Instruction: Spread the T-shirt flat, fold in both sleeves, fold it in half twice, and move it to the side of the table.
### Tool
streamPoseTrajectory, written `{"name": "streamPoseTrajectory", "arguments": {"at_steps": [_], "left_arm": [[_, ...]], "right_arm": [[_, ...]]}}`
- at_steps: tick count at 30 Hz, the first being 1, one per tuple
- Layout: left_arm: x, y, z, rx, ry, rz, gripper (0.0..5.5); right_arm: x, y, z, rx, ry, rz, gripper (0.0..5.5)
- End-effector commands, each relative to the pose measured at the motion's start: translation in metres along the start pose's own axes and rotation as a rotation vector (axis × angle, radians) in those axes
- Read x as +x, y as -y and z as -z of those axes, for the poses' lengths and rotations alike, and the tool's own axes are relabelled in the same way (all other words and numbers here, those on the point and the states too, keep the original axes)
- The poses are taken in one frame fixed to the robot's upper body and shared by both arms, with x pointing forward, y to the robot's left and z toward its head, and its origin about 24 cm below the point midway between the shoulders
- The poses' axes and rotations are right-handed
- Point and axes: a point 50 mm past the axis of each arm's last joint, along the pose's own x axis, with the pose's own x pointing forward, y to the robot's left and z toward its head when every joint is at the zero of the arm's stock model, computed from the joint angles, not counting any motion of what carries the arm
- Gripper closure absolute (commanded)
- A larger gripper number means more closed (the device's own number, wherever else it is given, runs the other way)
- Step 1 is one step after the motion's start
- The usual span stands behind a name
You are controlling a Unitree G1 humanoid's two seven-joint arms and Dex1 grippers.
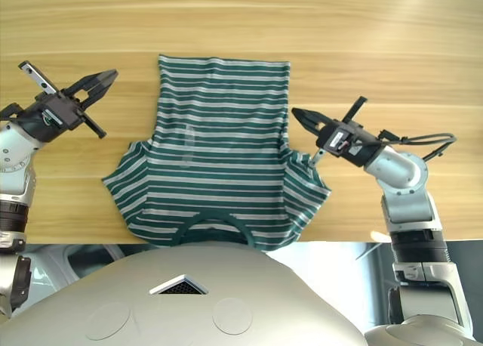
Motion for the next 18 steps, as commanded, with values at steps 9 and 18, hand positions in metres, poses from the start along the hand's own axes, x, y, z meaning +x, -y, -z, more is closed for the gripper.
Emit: {"name": "streamPoseTrajectory", "arguments": {"at_steps": [9,18], "left_arm": [[-0.099,0.008,-0.004,0.018,-0.351,0.494,4.24],[-0.119,0.039,0.021,0.148,-0.622,0.766,4.24]], "right_arm": [[-0.003,-0.002,0.001,-0.004,-0.008,-0.015,5.5],[-0.009,-0.004,0.002,0.009,-0.008,-0.011,5.5]]}}
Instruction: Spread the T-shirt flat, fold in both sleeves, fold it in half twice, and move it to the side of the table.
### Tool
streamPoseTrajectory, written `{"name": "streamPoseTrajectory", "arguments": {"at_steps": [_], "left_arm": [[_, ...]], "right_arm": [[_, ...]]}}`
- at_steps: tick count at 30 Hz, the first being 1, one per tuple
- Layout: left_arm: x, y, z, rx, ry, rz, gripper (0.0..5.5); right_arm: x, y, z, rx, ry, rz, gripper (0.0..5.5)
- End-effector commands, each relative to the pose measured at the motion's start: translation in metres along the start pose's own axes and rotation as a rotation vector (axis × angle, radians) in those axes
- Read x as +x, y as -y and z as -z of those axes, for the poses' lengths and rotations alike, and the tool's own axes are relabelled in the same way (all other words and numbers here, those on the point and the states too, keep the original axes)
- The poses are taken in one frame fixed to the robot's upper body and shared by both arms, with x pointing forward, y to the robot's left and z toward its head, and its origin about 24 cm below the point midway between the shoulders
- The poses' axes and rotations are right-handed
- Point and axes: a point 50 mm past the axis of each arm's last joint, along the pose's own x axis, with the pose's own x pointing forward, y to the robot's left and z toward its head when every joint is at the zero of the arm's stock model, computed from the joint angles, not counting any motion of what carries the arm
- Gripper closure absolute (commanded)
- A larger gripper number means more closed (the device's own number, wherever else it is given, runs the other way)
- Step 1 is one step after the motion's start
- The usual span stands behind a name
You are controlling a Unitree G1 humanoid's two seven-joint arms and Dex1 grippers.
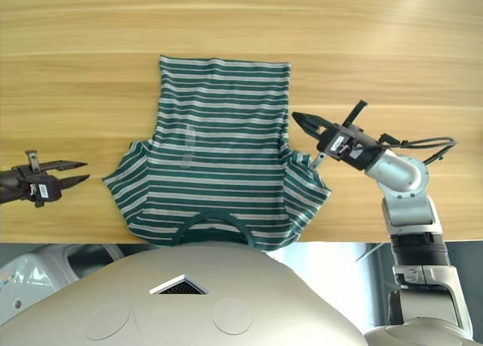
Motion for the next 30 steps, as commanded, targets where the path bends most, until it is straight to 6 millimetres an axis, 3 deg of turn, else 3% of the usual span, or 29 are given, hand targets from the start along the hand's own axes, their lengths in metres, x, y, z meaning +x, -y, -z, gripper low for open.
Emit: {"name": "streamPoseTrajectory", "arguments": {"at_steps": [1,8,21,30], "left_arm": [[0.005,0.003,0.004,0.057,-0.068,0.036,4.24],[0.019,0.014,-0.001,0.093,-0.041,0.073,4.24],[0.035,0.014,-0.01,0.102,0.025,0.113,4.24],[0.021,0.013,-0.005,0.085,-0.041,0.117,4.24]], "right_arm": [[-0.003,0.0,0.0,0.001,0.001,-0.003,5.5],[-0.004,0.0,0.0,0.004,0.003,-0.006,5.5],[-0.004,0.0,0.0,0.002,0.0,-0.015,5.5],[-0.008,-0.003,0.0,0.006,-0.007,-0.017,5.5]]}}
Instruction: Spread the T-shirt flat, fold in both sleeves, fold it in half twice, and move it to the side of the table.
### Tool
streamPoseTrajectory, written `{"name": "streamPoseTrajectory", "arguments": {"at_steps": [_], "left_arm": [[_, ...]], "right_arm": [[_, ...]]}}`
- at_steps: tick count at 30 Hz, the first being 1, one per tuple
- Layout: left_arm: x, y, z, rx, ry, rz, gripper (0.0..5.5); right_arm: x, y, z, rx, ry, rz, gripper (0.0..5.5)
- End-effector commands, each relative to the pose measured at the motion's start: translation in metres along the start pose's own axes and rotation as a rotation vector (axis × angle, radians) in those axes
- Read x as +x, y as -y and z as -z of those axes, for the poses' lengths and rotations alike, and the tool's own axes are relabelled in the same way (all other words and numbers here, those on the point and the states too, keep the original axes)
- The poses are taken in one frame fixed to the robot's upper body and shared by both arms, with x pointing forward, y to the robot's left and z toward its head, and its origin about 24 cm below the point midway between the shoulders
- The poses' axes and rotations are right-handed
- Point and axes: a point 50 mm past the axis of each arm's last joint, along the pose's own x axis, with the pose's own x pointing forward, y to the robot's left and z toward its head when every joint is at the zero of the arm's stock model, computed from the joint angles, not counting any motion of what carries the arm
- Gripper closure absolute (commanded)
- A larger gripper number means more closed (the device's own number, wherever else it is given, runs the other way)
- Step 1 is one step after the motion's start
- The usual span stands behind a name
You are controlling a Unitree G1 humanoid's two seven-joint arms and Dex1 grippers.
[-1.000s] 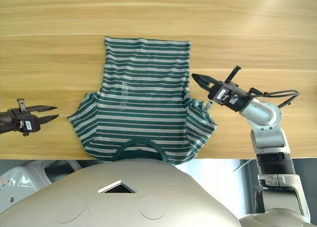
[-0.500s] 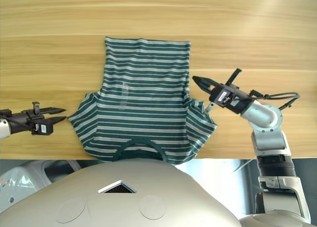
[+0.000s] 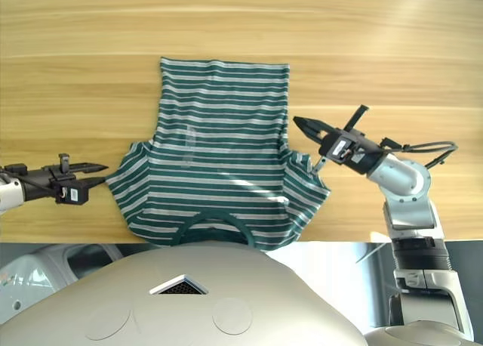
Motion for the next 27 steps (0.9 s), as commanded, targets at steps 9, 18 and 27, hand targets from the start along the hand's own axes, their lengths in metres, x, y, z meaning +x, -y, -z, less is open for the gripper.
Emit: {"name": "streamPoseTrajectory", "arguments": {"at_steps": [9,18,27], "left_arm": [[-0.002,0.026,-0.005,-0.048,-0.022,0.106,4.24],[0.011,0.025,-0.01,-0.031,-0.001,0.125,4.24],[0.019,0.024,-0.013,0.001,0.02,0.144,5.07]], "right_arm": [[-0.007,0.0,0.0,-0.002,-0.009,-0.005,5.5],[-0.006,-0.001,-0.002,-0.003,-0.007,-0.009,5.5],[-0.007,-0.001,-0.002,-0.003,-0.008,-0.008,5.5]]}}
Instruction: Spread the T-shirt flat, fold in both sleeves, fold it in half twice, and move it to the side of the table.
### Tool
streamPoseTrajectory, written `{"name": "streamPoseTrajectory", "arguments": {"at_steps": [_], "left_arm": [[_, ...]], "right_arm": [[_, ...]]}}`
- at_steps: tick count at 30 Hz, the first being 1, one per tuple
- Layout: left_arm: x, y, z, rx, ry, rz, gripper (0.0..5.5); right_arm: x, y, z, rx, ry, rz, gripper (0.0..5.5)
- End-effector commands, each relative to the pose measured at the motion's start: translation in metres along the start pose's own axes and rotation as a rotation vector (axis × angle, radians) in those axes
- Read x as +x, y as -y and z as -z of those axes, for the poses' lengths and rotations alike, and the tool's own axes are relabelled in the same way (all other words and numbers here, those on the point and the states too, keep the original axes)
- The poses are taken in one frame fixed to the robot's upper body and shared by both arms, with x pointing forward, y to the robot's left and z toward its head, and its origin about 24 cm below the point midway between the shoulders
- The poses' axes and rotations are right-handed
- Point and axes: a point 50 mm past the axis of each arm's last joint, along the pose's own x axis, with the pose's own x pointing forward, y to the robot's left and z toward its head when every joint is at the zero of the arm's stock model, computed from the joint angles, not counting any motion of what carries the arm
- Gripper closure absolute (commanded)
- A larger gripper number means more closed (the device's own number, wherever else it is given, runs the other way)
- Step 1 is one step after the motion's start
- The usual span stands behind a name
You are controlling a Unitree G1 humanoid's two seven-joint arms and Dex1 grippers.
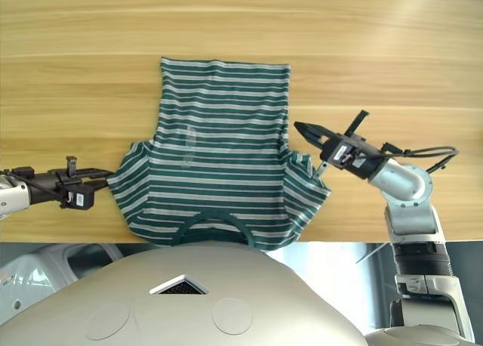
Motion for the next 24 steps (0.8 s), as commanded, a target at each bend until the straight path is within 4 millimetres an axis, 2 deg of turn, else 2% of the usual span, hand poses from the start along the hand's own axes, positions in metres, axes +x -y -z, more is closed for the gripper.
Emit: {"name": "streamPoseTrajectory", "arguments": {"at_steps": [1,6,10,18,24], "left_arm": [[0.011,0.02,-0.002,-0.015,-0.004,0.108,5.33],[0.009,0.018,-0.003,-0.008,-0.008,0.095,5.43],[0.006,0.007,-0.002,-0.004,-0.001,0.013,5.43],[-0.005,-0.012,-0.012,0.055,0.038,-0.104,5.43],[-0.011,-0.017,-0.019,0.102,0.055,-0.142,5.43]], "right_arm": [[-0.002,0.003,-0.002,-0.01,0.0,0.003,5.5],[-0.001,0.002,-0.002,-0.01,0.001,-0.003,5.5],[-0.001,0.001,-0.001,-0.008,-0.001,-0.003,5.5],[-0.001,0.002,-0.001,-0.009,-0.004,-0.002,5.5],[0.001,0.001,0.0,-0.004,-0.002,-0.003,5.5]]}}
